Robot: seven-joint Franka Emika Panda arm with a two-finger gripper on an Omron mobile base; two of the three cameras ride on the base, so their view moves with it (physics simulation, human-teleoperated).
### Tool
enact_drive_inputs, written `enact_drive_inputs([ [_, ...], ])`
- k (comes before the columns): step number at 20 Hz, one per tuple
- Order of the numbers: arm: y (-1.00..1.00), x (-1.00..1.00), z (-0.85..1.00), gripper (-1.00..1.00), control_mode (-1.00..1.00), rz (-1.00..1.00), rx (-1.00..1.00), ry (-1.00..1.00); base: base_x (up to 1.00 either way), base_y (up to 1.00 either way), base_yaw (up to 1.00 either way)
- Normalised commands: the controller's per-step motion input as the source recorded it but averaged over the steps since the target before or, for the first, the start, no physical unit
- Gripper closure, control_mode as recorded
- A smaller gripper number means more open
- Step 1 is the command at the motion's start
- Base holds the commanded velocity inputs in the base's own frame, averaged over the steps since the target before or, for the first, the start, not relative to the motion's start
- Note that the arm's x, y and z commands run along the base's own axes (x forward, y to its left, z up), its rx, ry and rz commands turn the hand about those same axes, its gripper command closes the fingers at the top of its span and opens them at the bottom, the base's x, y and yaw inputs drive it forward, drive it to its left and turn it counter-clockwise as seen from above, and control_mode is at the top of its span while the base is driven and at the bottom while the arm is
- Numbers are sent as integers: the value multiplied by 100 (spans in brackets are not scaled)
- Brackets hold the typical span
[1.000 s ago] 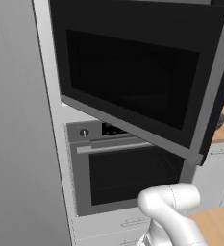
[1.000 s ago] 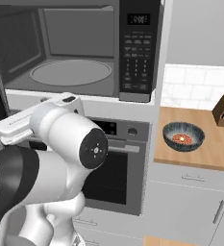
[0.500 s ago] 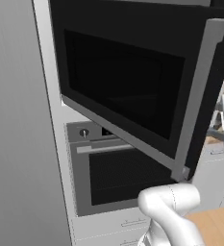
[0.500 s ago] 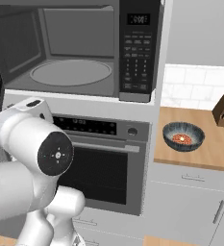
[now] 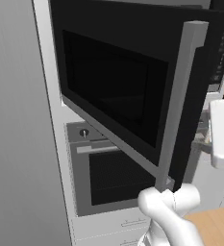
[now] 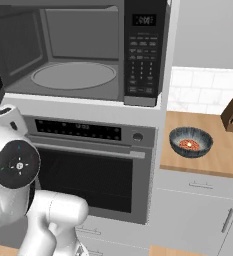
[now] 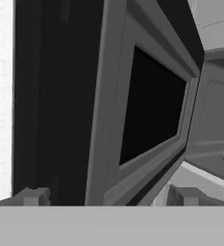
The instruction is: Open the microwave, place the bowl with waffle inside the microwave, then close the microwave door and turn it on.
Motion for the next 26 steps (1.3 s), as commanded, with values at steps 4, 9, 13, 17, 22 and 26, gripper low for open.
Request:
enact_drive_inputs([
  [4, 43, 0, -6, -100, -100, 0, -1, 0, 0, 0, 0],
  [9, 7, 0, 0, -100, -100, 0, 0, 0, 0, 0, 0],
  [13, -18, -18, 0, -100, -100, 0, 0, 1, 0, 0, 0],
  [17, -91, -4, 0, -100, -100, -19, 2, 14, 0, 0, 0],
  [22, -100, 19, 0, -100, -100, -31, 5, 25, 0, 0, 0],
  [26, -100, 19, 0, -100, -100, -36, 9, 34, 0, 0, 0],
])
